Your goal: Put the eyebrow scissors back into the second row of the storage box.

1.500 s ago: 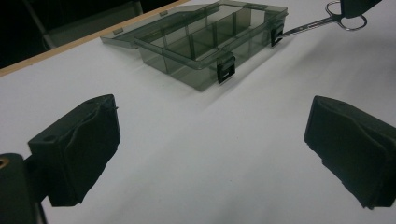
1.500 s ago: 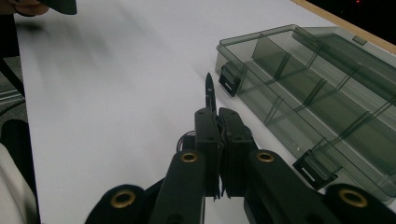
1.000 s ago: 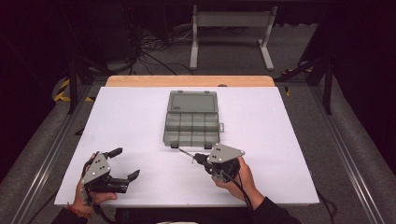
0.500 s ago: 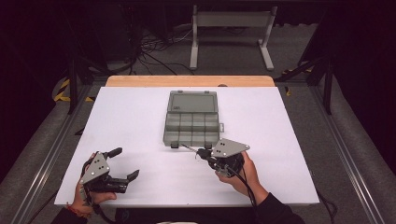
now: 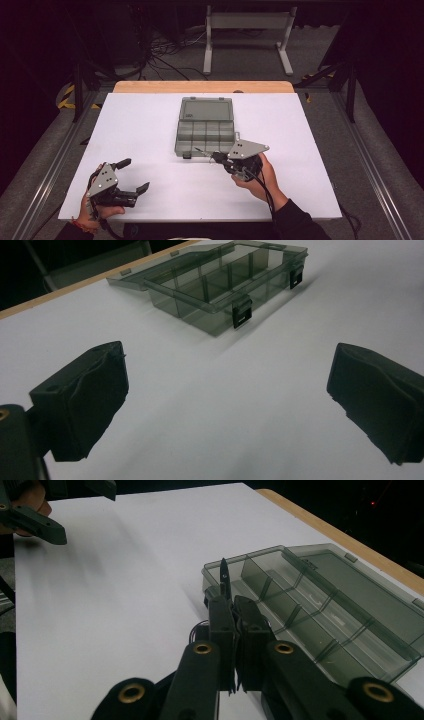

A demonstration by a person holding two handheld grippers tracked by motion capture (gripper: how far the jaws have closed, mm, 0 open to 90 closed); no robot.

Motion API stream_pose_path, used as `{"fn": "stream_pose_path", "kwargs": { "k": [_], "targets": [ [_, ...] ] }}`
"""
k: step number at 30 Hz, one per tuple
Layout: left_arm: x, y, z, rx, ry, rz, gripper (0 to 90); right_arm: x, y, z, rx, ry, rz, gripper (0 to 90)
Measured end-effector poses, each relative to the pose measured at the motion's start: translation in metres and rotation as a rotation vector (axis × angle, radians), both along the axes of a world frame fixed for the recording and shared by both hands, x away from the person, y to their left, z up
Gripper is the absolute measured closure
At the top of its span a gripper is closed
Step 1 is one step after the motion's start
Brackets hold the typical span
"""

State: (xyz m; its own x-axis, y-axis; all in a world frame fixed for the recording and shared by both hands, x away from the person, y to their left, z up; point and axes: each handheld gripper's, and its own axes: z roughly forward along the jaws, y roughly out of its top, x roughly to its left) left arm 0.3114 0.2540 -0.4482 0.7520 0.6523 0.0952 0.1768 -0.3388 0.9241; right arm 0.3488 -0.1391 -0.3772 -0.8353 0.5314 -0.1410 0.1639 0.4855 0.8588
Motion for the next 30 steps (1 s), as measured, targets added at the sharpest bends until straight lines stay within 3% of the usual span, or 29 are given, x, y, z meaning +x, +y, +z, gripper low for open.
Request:
{"fn": "stream_pose_path", "kwargs": {
  "k": [14, 16, 25, 30],
  "targets": [
    [0.001, -0.001, -0.001, 0.003, 0.010, -0.012, 3.7, 0.036, 0.000, -0.002, -0.014, 0.036, -0.016, 88.1],
    [0.001, -0.001, -0.002, 0.005, 0.011, -0.014, 3.6, 0.042, 0.001, -0.003, -0.001, 0.052, -0.002, 88.2],
    [0.001, -0.001, -0.002, 0.004, 0.011, -0.011, 3.6, 0.058, 0.006, -0.014, -0.047, 0.094, 0.023, 88.1],
    [0.001, -0.001, -0.002, 0.007, 0.013, -0.013, 3.7, 0.065, 0.006, -0.018, -0.048, 0.114, 0.029, 88.1]
  ]
}}
